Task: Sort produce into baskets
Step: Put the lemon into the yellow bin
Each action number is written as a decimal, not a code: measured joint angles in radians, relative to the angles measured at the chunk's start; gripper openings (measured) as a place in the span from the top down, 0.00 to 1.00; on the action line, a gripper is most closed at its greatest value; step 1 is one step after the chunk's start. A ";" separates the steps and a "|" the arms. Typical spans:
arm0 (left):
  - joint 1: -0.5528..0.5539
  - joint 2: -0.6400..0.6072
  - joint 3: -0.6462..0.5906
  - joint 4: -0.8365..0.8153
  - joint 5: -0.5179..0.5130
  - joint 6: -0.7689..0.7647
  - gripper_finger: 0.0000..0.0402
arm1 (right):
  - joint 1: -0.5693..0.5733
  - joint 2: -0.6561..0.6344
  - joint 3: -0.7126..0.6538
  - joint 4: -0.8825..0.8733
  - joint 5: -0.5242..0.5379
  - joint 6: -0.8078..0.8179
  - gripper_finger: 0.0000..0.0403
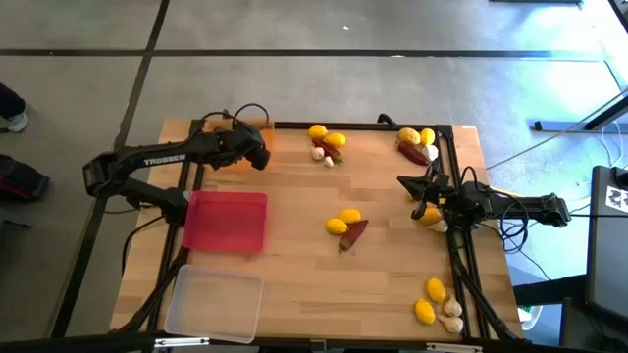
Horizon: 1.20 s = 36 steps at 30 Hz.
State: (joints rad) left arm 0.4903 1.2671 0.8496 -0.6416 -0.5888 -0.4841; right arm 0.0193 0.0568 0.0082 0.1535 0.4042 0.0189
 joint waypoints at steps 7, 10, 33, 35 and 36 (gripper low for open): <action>0.049 -0.001 -0.055 -0.032 0.000 0.017 0.51 | 0.000 0.000 0.000 -0.017 0.000 0.002 0.99; 0.068 -0.002 -0.057 -0.102 -0.001 0.000 0.51 | 0.000 0.000 0.000 -0.031 0.000 0.002 0.99; 0.312 -0.002 -0.157 -0.153 -0.038 0.016 0.51 | 0.000 0.000 0.000 -0.024 -0.004 0.014 0.99; 0.311 -0.002 -0.169 -0.150 -0.037 0.016 0.51 | 0.000 0.000 0.000 -0.023 -0.004 0.014 0.99; 0.310 -0.002 -0.176 -0.149 -0.037 0.015 0.51 | 0.000 0.000 0.000 -0.023 -0.004 0.014 0.99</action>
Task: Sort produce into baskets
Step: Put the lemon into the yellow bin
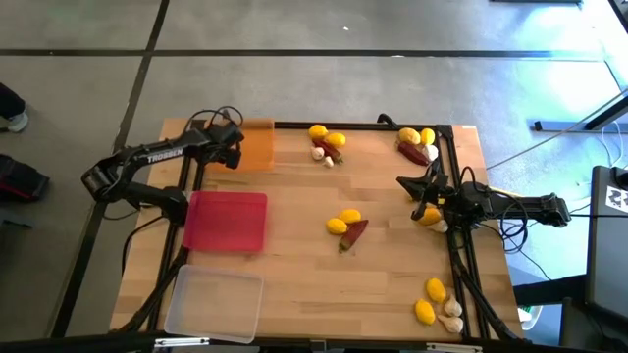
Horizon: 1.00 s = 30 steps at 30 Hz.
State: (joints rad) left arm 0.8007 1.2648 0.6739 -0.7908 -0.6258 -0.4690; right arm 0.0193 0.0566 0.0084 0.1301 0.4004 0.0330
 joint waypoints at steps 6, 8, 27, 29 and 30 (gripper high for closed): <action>0.014 0.000 -0.027 0.014 0.002 0.022 0.47 | 0.000 0.000 0.000 0.000 0.000 0.000 0.99; 0.022 0.000 -0.028 0.015 0.016 0.024 0.43 | 0.000 0.000 0.000 0.000 0.000 0.000 0.99; -0.025 0.000 0.054 -0.056 0.022 0.057 0.35 | 0.000 0.000 0.000 0.000 0.000 0.000 0.99; -0.046 -0.005 0.087 -0.073 0.022 0.057 0.35 | 0.000 0.000 0.000 0.000 0.000 0.000 0.99; -0.058 -0.011 0.102 -0.074 0.022 0.057 0.35 | 0.000 0.000 0.000 0.000 0.000 0.000 0.99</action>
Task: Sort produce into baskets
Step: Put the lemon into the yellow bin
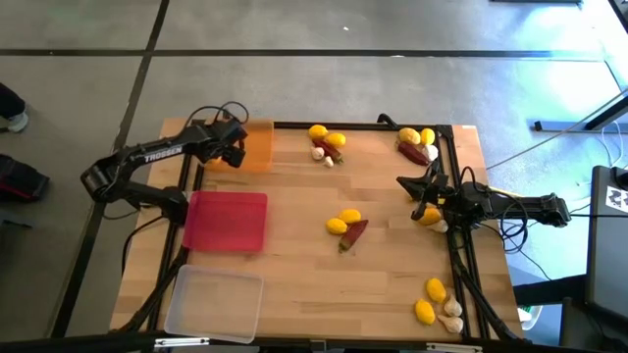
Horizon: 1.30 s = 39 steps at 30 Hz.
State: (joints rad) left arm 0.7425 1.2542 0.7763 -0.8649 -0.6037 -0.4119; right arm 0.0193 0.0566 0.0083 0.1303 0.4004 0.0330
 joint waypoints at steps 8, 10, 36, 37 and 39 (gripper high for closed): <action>-0.134 -0.085 0.105 0.030 0.002 0.028 0.35 | 0.000 0.000 0.000 0.000 0.000 0.013 0.99; -0.173 -0.107 0.117 0.066 0.031 0.045 0.35 | 0.000 0.000 0.000 0.000 0.000 0.013 0.99; -0.600 0.143 0.120 0.721 0.485 0.290 0.35 | 0.000 0.000 0.000 -0.001 0.000 0.015 0.99; -0.610 0.162 0.120 0.744 0.506 0.306 0.35 | 0.000 0.000 0.000 -0.001 0.000 0.015 0.99; -0.629 0.202 0.120 0.793 0.543 0.343 0.35 | 0.000 0.000 0.000 -0.001 0.000 0.015 0.99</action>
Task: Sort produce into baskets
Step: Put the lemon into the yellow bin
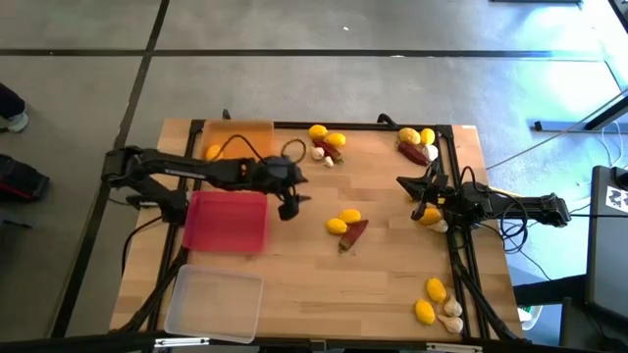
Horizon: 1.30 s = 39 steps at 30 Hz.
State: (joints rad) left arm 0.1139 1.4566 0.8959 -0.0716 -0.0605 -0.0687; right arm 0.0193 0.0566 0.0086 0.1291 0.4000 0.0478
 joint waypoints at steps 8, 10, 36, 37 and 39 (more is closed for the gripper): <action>-0.051 0.148 0.000 0.144 0.085 0.176 0.35 | 0.000 0.000 0.000 -0.007 0.000 0.000 0.99; -0.054 0.180 0.000 0.168 0.086 0.202 0.35 | 0.000 0.000 0.000 -0.007 0.000 0.000 0.99; -0.048 0.373 -0.001 0.382 0.211 0.228 0.35 | 0.000 0.000 0.000 -0.021 0.002 0.000 0.99; -0.048 0.373 -0.001 0.384 0.211 0.228 0.35 | 0.000 0.000 0.000 -0.021 0.002 0.000 0.99; -0.047 0.373 -0.001 0.395 0.211 0.228 0.35 | 0.000 0.000 0.000 -0.023 0.002 0.000 0.99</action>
State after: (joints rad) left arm 0.0666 1.8301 0.8951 0.3235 0.1503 0.1593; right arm 0.0193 0.0568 0.0086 0.1066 0.4017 0.0477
